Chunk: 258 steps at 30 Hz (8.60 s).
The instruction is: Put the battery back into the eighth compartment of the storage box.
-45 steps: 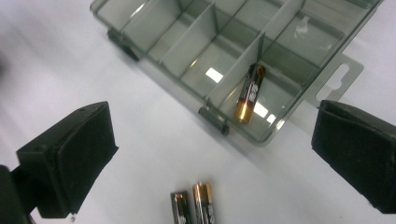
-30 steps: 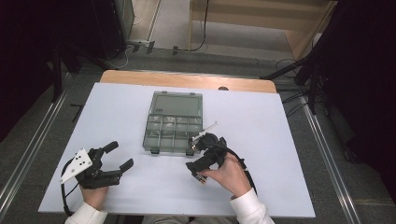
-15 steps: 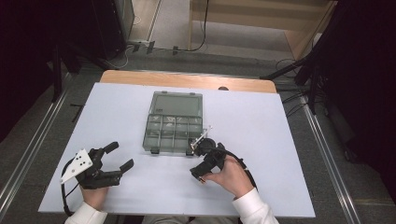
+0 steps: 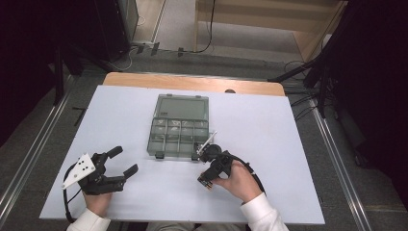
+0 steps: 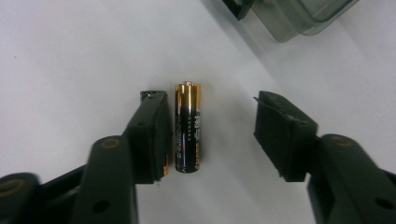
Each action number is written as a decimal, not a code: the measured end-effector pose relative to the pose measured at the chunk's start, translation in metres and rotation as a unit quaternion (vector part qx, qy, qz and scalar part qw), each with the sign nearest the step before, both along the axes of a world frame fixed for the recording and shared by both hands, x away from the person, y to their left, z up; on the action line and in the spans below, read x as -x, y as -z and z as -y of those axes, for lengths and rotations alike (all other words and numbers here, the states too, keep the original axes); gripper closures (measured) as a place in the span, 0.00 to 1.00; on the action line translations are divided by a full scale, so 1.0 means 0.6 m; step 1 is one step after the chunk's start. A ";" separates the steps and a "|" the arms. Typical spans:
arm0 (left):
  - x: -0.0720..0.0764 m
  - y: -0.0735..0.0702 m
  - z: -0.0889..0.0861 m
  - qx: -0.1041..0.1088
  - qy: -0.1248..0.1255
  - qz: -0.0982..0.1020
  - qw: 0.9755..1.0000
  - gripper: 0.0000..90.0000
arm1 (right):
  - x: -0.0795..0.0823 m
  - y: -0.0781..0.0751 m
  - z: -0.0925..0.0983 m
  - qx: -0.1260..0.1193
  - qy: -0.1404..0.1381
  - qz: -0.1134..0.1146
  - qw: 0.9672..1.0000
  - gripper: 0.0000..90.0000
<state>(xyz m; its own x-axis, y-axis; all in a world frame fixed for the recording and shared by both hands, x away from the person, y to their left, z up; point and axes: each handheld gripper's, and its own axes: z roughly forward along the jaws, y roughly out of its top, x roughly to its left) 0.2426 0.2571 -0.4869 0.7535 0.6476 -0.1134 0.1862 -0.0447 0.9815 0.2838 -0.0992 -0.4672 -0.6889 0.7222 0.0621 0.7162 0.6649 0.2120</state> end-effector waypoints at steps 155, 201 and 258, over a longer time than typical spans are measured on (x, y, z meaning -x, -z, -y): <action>-0.004 0.004 0.003 0.007 0.004 -0.018 1.000 0.15 | 0.048 -0.002 0.012 -0.069 0.026 0.053 0.996 0.08; -0.005 0.004 0.002 0.014 0.005 -0.021 1.000 0.15 | 0.028 -0.033 -0.025 -0.055 0.044 0.029 0.997 0.87; -0.004 0.003 0.001 0.018 0.007 -0.017 1.000 0.15 | -0.060 -0.051 0.007 -0.255 0.215 0.091 0.938 0.87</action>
